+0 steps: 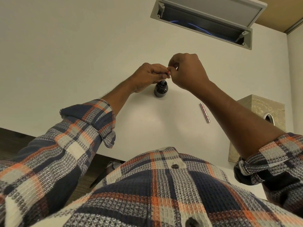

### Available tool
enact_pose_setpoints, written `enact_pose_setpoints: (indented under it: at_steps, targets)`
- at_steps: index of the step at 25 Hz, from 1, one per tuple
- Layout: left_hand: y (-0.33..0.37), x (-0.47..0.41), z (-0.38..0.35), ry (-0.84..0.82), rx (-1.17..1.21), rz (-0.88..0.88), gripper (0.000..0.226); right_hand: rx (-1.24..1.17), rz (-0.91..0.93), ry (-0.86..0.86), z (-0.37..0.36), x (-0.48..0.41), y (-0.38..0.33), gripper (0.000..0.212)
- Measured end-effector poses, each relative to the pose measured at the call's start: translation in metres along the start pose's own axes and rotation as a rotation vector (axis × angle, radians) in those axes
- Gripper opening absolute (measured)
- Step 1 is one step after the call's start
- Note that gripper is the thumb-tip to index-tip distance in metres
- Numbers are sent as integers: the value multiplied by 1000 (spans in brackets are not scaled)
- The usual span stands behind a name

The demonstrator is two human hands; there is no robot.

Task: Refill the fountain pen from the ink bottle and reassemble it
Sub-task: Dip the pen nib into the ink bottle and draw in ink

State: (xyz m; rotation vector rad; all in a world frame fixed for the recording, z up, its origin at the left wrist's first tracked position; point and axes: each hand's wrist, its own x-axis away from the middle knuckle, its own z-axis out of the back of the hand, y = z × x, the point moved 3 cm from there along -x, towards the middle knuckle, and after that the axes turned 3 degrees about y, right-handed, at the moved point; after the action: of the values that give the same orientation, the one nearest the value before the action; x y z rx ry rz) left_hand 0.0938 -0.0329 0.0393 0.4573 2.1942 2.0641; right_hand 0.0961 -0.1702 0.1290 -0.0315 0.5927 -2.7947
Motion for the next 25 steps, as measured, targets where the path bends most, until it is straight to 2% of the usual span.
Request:
enact_pose_setpoints:
  at_steps: [8,13,22,25]
  targets:
    - [1,0,-1,11,2,1,19,9,3,22,-1,-1,2,24]
    - [1,1,0,12,-2,3,16,-14,16,14,0,0,1,17]
    - [2,2,0,9,5,-2,22,61,39,12,-2,1,1,25]
    - [2,2,-1,7,13,-2,23,58,54,11,-3,3,1,21]
